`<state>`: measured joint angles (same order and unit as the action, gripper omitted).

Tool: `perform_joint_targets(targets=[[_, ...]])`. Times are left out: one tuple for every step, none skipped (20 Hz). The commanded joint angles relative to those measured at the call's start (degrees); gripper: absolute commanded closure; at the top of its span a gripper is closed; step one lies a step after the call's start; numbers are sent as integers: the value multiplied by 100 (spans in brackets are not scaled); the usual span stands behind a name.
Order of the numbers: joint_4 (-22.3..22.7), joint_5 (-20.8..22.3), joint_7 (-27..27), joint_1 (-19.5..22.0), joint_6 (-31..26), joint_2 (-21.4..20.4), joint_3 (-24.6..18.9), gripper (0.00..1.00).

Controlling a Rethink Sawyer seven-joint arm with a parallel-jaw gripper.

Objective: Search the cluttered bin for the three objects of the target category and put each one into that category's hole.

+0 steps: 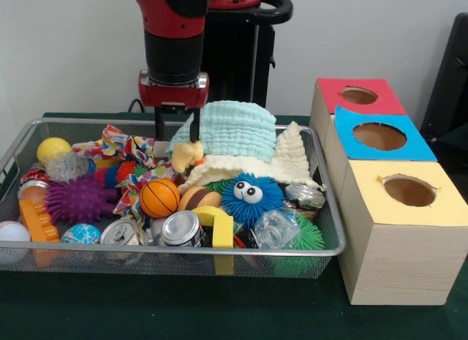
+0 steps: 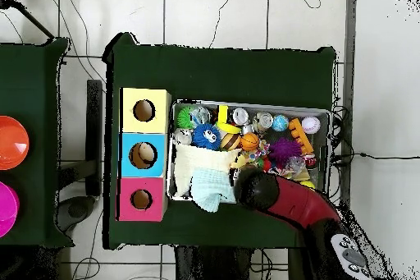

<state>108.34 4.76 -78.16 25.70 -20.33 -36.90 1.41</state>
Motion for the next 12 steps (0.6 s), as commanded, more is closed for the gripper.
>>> perform_joint_targets(targets=[[310, -460, -1480, 83, 349, -143, -277, 0], [306, -498, -1470, 59, 280, -183, -273, 0], [304, -528, -1478, 13, 213, -232, -236, 0], [283, -564, -1467, -10, 138, -261, -224, 0], [280, -585, -1465, -43, 91, -309, -200, 0], [275, -628, -1460, -60, 21, -348, -201, 0], [271, -649, -1459, -92, -8, -393, -181, 0], [279, -687, -1446, -100, -65, -429, -194, 0], [269, -706, -1438, -128, -105, -455, -174, 0], [305, -736, -1428, -108, -103, -461, -199, 0], [320, -743, -1406, -89, -43, -447, -224, 0], [354, -770, -1396, -66, 3, -437, -264, 0]])
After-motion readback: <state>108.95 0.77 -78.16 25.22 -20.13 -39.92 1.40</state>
